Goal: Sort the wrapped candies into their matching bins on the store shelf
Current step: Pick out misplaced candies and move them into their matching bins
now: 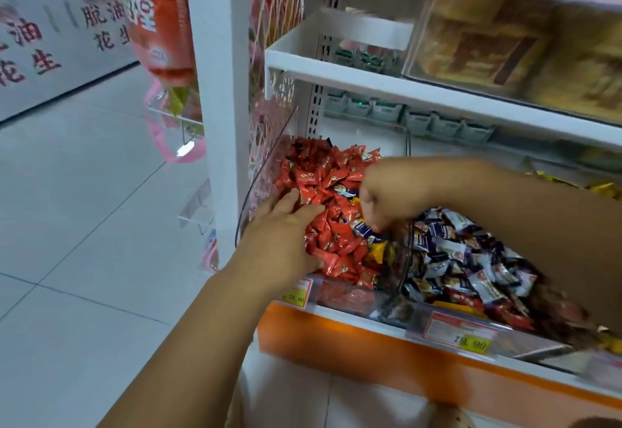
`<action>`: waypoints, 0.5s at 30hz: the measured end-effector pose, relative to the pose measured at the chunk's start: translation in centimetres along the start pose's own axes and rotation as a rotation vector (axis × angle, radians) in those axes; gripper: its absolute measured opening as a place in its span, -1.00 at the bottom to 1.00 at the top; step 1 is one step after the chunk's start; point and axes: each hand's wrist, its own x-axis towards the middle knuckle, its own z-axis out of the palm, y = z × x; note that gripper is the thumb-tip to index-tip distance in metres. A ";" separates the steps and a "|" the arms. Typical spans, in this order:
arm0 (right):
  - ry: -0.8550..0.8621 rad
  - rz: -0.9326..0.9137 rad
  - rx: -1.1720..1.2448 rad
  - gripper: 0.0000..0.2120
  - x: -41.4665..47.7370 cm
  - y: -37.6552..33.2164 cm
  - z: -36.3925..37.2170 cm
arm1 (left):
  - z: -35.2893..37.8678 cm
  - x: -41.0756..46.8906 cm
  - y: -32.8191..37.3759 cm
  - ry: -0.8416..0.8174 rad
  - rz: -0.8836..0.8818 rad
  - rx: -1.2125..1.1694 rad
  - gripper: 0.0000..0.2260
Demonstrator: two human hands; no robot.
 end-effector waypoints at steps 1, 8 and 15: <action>-0.118 0.020 -0.094 -0.83 -0.2 -0.8 0.6 | 0.0 0.0 0.0 -0.002 -0.003 -0.008 -0.25; -0.109 0.127 -0.327 -0.76 1.1 -2.1 2.3 | -0.1 -0.7 -0.1 0.072 0.045 -0.069 -0.30; 0.202 -0.048 0.361 -0.79 -1.8 -0.4 -0.3 | -0.5 -0.6 1.7 0.163 0.137 -0.332 -0.44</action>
